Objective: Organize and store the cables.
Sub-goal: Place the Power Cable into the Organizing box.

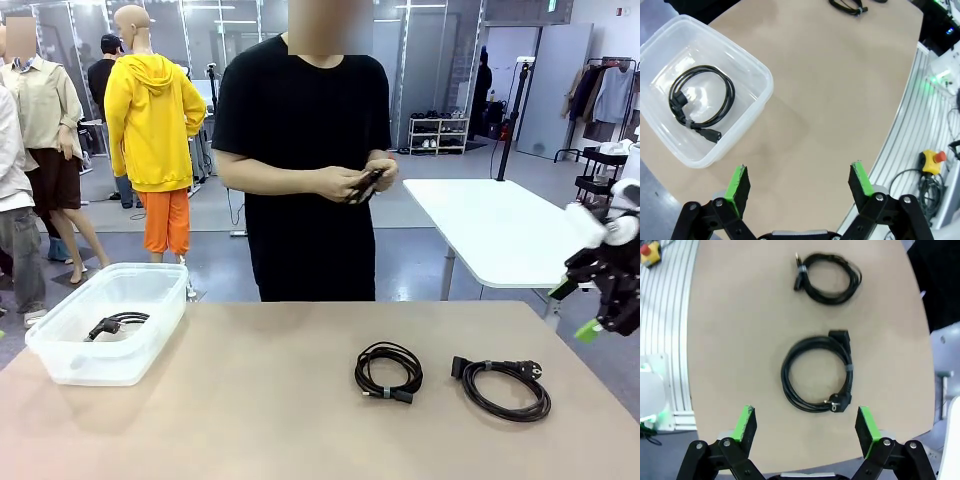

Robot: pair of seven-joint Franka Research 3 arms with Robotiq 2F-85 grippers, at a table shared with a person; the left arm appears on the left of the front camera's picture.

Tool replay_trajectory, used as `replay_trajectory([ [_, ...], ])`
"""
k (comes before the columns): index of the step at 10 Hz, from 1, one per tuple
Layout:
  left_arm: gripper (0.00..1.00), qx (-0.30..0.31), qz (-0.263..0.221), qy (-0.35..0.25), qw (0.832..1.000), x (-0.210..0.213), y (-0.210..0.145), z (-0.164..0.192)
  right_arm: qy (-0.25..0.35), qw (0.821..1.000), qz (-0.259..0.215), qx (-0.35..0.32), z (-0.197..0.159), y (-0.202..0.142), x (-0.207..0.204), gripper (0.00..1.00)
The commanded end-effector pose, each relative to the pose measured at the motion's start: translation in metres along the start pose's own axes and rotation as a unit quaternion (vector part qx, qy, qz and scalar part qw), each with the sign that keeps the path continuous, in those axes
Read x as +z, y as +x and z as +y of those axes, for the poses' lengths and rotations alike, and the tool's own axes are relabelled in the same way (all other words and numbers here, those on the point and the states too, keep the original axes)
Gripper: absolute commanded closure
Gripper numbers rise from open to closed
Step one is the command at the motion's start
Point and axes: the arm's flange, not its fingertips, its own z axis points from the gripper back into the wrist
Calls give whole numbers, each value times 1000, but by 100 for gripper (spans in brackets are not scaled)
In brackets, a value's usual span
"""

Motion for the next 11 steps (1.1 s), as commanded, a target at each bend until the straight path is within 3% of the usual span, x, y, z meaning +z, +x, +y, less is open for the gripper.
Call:
replay_trajectory([
  [1, 0, -4, -9, -8, 1000, -1, -1, 1, 17, 997, 67, -23, -29, -2, -28, 0],
  [3, 0, -4, -9, -8, 1000, -1, -1, 1, 19, 995, 97, -33, -46, -1, -68, 0],
  [5, 0, -4, -9, -8, 1000, -1, -1, 1, -24, 989, 142, -37, -63, 3, -110, 0],
  [11, 0, -4, -9, -8, 1000, -1, -1, 1, -17, 987, 157, -30, -84, 14, -176, 0],
])
